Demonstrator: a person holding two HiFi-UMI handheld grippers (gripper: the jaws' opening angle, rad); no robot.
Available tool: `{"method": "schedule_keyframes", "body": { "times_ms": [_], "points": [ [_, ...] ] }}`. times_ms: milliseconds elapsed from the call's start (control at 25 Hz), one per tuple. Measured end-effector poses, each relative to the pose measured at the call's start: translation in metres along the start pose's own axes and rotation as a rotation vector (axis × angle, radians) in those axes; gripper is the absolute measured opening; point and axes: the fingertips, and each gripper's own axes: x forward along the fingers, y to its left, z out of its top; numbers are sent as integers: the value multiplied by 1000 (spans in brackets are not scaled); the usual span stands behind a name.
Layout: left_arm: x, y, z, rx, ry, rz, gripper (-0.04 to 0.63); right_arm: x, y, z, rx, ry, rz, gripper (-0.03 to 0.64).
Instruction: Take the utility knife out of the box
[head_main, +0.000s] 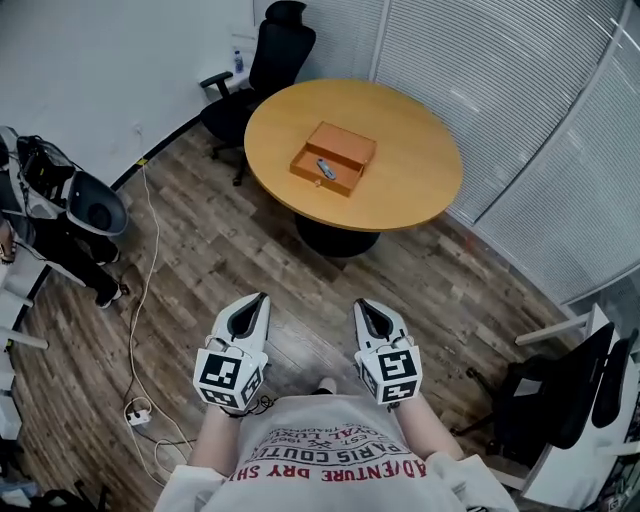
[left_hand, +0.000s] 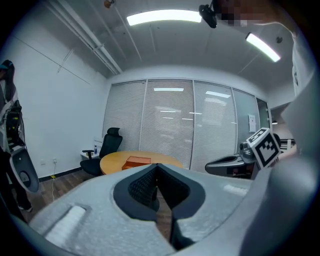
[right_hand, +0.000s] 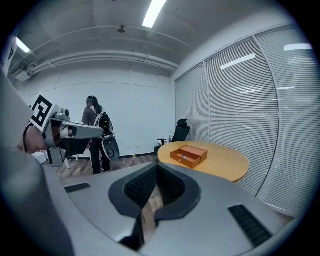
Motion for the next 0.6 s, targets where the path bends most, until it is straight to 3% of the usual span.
{"method": "schedule_keyframes", "body": {
  "times_ms": [320, 600],
  "points": [
    [53, -19, 8, 87, 35, 29, -5, 17, -64, -6, 40, 15, 16, 8],
    [81, 8, -3, 63, 65, 20, -5, 53, -86, -10, 52, 45, -5, 8]
  ]
}}
